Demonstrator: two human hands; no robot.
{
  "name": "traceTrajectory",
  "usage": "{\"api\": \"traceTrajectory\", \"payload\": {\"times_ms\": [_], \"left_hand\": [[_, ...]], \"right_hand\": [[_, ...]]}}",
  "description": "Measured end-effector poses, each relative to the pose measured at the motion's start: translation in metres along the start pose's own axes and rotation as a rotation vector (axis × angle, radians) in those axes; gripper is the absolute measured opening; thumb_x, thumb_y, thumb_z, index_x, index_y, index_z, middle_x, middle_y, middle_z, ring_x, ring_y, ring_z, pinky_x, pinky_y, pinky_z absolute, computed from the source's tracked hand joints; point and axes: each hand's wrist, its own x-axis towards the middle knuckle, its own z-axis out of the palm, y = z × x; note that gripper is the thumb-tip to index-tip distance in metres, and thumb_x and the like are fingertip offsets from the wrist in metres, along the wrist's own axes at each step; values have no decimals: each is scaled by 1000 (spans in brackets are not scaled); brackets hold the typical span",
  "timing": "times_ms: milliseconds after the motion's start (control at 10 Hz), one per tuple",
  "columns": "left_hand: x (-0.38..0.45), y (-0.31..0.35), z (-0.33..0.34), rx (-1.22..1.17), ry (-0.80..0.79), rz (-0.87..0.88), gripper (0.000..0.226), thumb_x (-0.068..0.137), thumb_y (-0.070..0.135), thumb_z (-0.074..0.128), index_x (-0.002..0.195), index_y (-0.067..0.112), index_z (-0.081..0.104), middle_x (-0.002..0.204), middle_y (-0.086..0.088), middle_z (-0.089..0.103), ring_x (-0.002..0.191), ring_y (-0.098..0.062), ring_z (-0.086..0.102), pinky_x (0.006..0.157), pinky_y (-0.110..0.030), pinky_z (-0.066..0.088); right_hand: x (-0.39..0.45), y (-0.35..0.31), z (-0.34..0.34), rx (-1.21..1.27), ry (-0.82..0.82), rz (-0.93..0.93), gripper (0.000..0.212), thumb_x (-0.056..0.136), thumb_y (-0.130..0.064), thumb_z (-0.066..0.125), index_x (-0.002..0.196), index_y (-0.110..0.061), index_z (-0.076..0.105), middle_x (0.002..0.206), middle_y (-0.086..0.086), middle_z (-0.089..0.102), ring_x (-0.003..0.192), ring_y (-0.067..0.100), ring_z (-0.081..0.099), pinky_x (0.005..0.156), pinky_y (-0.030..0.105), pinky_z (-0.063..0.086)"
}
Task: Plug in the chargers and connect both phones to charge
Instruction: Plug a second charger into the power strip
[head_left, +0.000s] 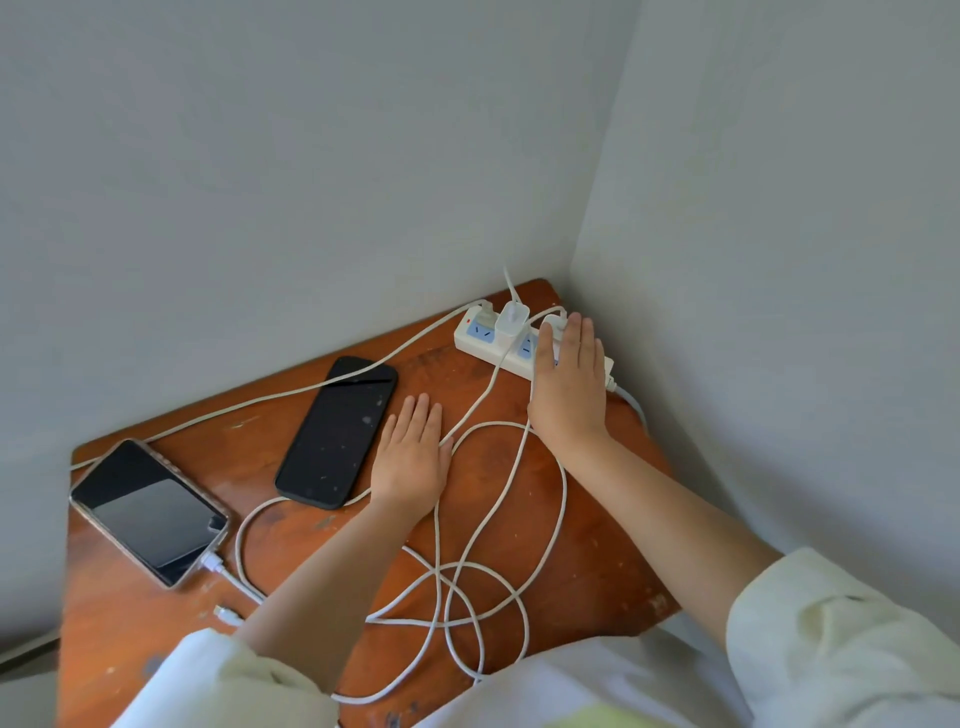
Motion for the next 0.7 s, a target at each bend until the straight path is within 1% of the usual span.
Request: {"api": "traceTrajectory", "payload": {"times_ms": [200, 500, 700], "left_hand": [[-2, -2, 4, -10, 41, 2, 53, 101, 36, 20, 147, 18, 3, 159, -1, -2, 146, -17, -8, 117, -31, -5], [-1, -3, 4, -19, 53, -8, 52, 101, 36, 21, 147, 19, 4, 159, -1, -1, 146, -16, -7, 117, -31, -6], [-1, -2, 3, -25, 63, -13, 52, 100, 35, 22, 147, 19, 5, 159, -1, 0, 146, -17, -6, 117, -32, -4]], "right_hand": [[-3, 7, -2, -16, -20, -11, 66, 94, -11, 48, 144, -7, 4, 153, 22, 2, 141, 35, -1, 116, 40, 3], [0, 1, -1, -42, -34, -30, 64, 95, -9, 46, 144, -6, 4, 153, 24, 2, 141, 37, -1, 116, 41, 3], [-1, 6, -1, -65, -32, -17, 65, 96, -14, 46, 144, -7, 2, 153, 24, 2, 141, 36, -1, 116, 41, 2]]}}
